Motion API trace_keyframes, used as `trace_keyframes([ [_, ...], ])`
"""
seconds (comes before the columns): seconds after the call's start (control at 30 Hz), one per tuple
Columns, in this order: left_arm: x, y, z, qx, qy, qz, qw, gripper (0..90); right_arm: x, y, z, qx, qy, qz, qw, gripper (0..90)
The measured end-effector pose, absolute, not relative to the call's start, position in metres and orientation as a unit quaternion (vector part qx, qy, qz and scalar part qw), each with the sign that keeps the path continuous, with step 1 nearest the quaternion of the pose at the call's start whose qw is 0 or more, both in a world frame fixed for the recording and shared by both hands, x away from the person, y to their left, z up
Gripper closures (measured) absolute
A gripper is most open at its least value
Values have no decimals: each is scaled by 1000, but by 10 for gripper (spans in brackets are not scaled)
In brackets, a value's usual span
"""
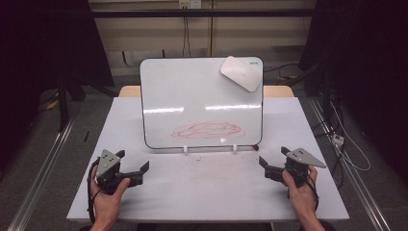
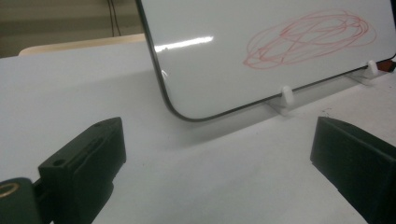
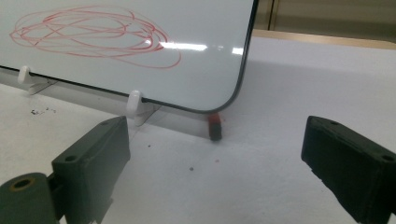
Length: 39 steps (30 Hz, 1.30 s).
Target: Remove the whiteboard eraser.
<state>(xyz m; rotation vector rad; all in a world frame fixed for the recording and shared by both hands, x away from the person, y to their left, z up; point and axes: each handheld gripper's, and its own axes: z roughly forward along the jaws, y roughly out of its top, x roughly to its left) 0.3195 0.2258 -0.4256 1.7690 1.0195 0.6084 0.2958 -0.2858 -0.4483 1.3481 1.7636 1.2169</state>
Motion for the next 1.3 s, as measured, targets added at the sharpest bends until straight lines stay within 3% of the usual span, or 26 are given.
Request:
trace_keyframes([
  [0.47, 318, 224, -427, 732, 420, 253, 473, 45, 298, -282, -442, 489, 680, 458, 297, 72],
  [0.87, 316, 230, -429, 734, 419, 255, 470, 45, 325, -277, -430, 482, 681, 461, 302, 88],
  [1.3, 317, 224, -424, 733, 410, 253, 479, 45, 368, -261, -370, 441, 690, 464, 339, 80],
])
